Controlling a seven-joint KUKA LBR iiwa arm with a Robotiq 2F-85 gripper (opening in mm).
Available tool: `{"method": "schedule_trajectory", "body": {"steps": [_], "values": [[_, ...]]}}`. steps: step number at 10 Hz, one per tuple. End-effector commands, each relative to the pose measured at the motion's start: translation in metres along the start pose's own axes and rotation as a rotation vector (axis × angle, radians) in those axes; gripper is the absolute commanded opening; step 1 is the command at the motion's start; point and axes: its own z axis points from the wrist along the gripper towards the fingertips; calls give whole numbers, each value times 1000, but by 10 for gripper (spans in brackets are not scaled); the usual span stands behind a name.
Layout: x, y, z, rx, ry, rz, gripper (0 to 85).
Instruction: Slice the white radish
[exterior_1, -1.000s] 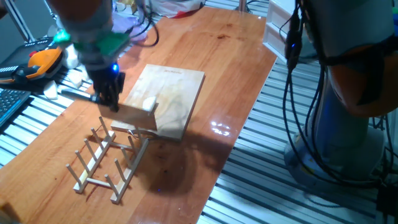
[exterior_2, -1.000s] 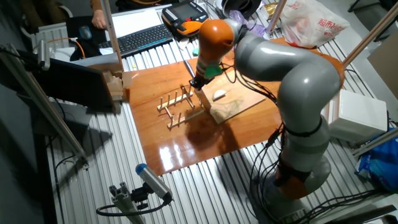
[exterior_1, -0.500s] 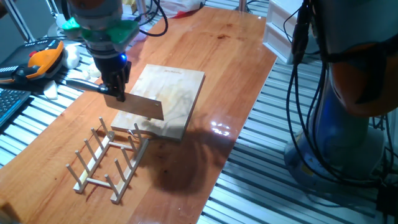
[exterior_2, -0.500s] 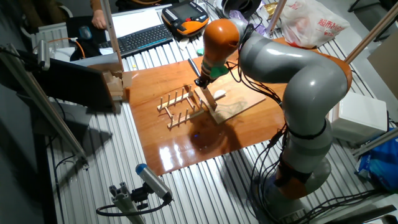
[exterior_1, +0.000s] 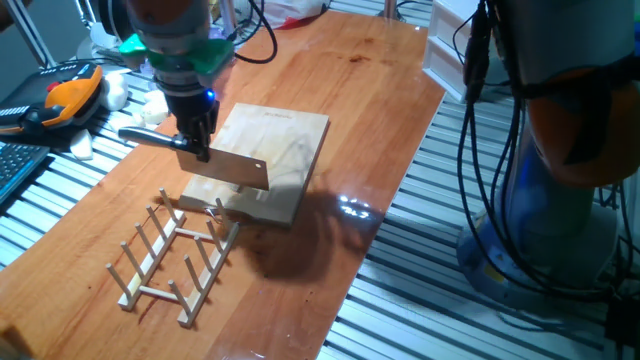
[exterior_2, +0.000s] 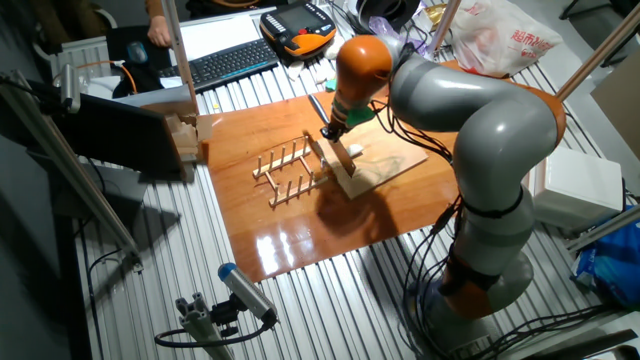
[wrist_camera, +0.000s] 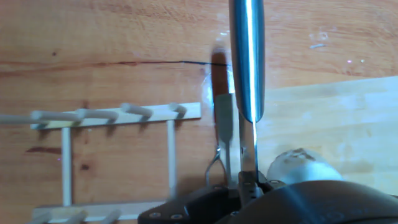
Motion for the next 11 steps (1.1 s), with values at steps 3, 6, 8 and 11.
{"method": "schedule_trajectory", "body": {"steps": [3,6,8,11], "values": [[1,-12,13,-18,-11,-9,0],[-7,3,7,-31,41,54,0],[-6,2,4,-34,29,60,0],[6,-19,13,-3,-9,15,0]]}}
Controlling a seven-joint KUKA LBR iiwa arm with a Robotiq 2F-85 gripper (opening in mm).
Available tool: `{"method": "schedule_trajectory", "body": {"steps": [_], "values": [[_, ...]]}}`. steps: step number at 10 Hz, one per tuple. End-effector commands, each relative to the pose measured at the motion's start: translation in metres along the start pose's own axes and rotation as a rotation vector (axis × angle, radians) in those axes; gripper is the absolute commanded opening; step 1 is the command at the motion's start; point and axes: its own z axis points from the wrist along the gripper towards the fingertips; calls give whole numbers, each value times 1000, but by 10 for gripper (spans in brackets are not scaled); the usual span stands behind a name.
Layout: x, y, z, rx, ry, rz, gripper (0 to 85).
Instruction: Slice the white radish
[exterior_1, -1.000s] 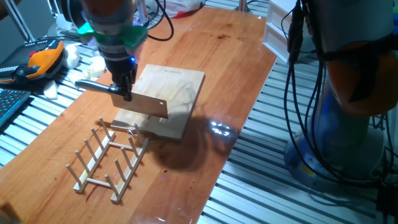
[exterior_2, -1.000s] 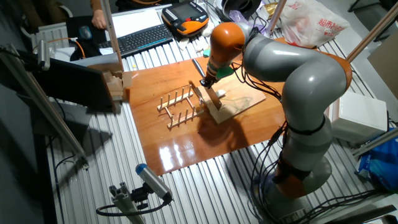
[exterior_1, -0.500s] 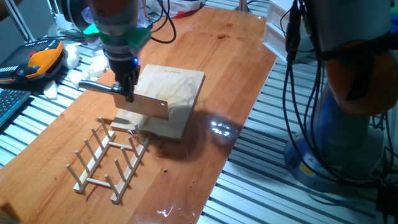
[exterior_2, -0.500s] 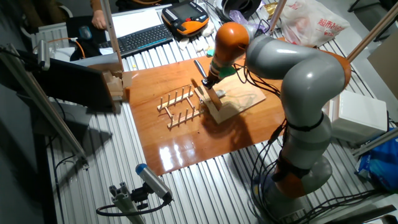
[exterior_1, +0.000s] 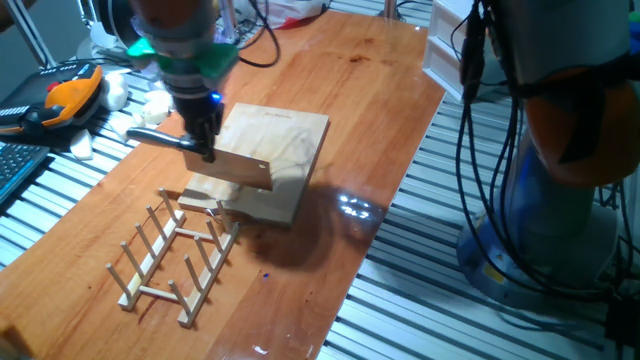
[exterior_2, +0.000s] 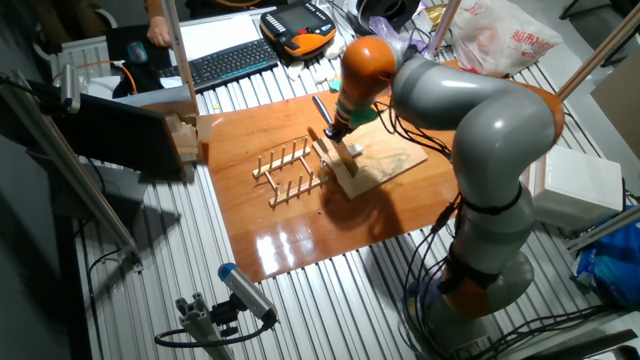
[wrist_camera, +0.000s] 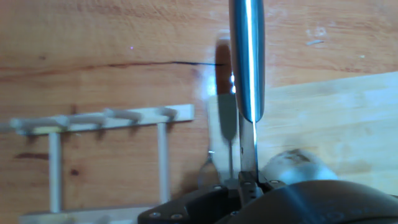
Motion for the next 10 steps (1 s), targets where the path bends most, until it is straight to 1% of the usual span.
{"method": "schedule_trajectory", "body": {"steps": [1,2,3,4,5,6,7,8,9,10], "values": [[0,-1,1,-9,4,-5,0],[0,-1,1,-35,19,6,0],[0,-1,1,-72,25,16,0],[0,-1,1,-92,35,28,0],[0,-1,1,-103,53,44,0],[0,-1,1,-107,83,63,0],[0,-1,1,-84,108,81,0],[0,-1,1,-23,106,85,0],[0,-1,1,-4,109,123,0],[0,-1,1,3,120,139,0]]}}
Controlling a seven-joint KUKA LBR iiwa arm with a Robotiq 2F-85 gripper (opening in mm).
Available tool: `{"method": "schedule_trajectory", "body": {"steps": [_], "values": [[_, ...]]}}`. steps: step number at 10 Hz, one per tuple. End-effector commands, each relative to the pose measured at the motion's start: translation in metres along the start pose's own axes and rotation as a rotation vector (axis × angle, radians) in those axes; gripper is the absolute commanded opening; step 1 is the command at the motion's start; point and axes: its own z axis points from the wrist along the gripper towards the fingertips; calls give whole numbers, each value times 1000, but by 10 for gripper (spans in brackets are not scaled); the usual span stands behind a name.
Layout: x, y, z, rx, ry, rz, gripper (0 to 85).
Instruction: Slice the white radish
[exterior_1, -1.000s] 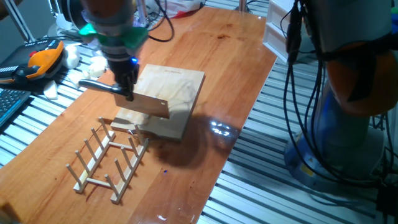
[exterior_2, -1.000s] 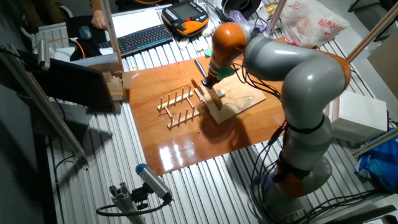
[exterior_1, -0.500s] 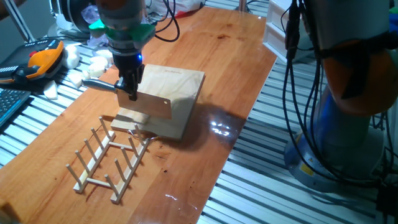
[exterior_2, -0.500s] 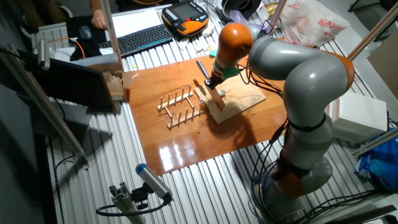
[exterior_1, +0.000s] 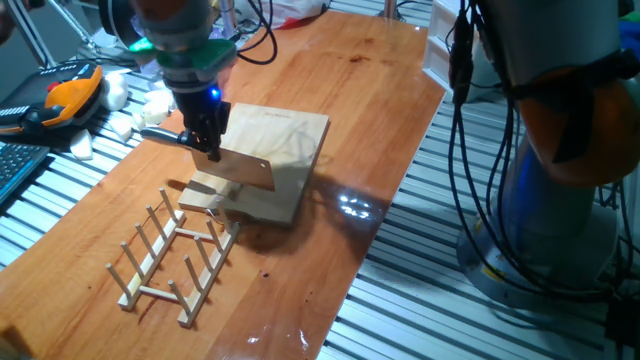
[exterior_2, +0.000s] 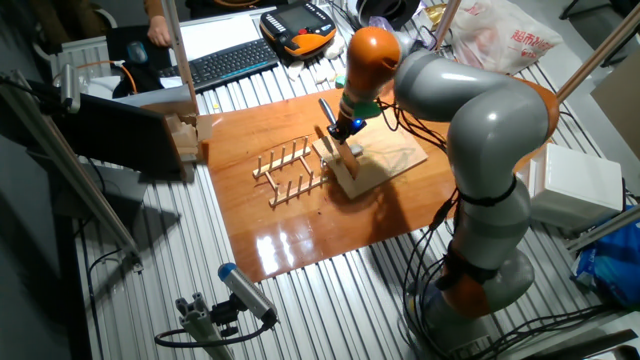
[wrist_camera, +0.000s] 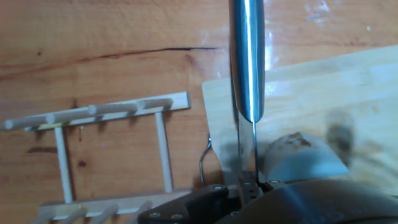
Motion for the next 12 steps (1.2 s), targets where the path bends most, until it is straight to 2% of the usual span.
{"method": "schedule_trajectory", "body": {"steps": [1,2,3,4,5,6,7,8,9,10,12], "values": [[0,0,0,-4,4,4,0],[0,0,0,-17,1,21,0],[0,0,0,-5,-4,19,0],[0,0,0,-5,2,-2,0],[-3,-3,-2,-1,-1,-65,0],[-11,-9,-8,-2,14,-132,0],[-16,-16,-13,-10,17,-168,0],[-18,-19,-16,7,4,-180,0],[-19,-22,-16,41,-19,-195,0],[-19,-24,-16,53,-39,-197,0],[-17,-21,-13,70,-54,-172,0]]}}
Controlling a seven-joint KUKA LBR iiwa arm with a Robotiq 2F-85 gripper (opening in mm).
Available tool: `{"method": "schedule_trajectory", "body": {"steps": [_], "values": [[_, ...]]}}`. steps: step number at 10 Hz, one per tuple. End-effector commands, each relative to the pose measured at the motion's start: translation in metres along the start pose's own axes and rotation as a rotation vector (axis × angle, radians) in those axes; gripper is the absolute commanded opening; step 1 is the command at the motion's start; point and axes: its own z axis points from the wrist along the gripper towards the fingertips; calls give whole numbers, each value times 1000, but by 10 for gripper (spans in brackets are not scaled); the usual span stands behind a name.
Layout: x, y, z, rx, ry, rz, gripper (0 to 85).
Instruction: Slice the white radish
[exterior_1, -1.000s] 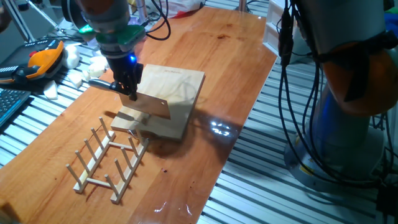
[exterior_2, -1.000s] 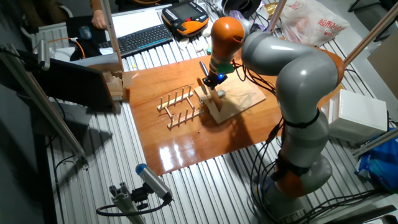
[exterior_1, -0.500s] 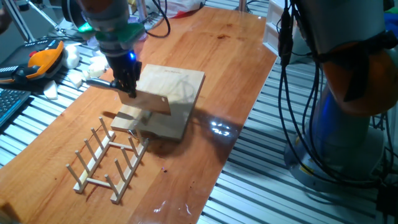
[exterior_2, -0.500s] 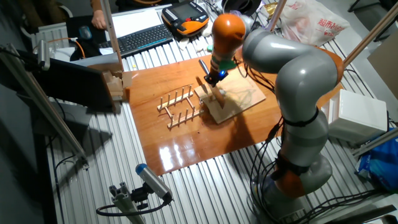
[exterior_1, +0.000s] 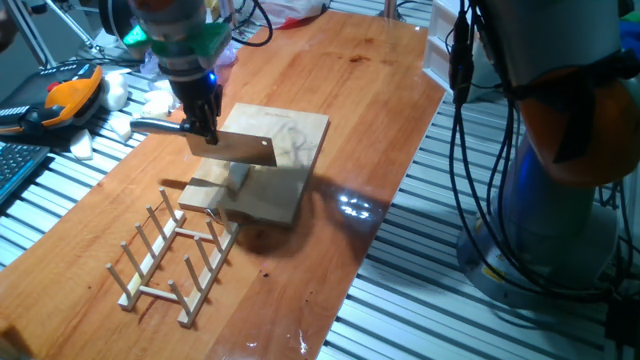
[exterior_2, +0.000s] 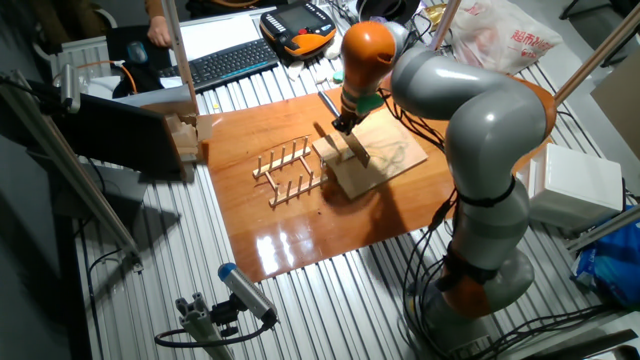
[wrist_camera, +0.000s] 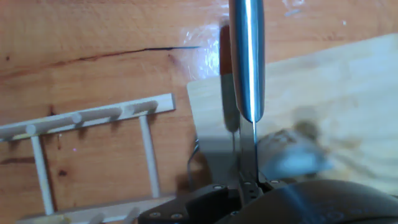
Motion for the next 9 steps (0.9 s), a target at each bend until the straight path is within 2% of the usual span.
{"method": "schedule_trajectory", "body": {"steps": [1,2,3,5,9], "values": [[2,3,3,18,-7,14,0],[5,7,8,41,-16,20,0],[9,7,12,47,-18,15,0],[13,4,21,29,-25,8,0],[17,4,28,25,-34,11,0]]}}
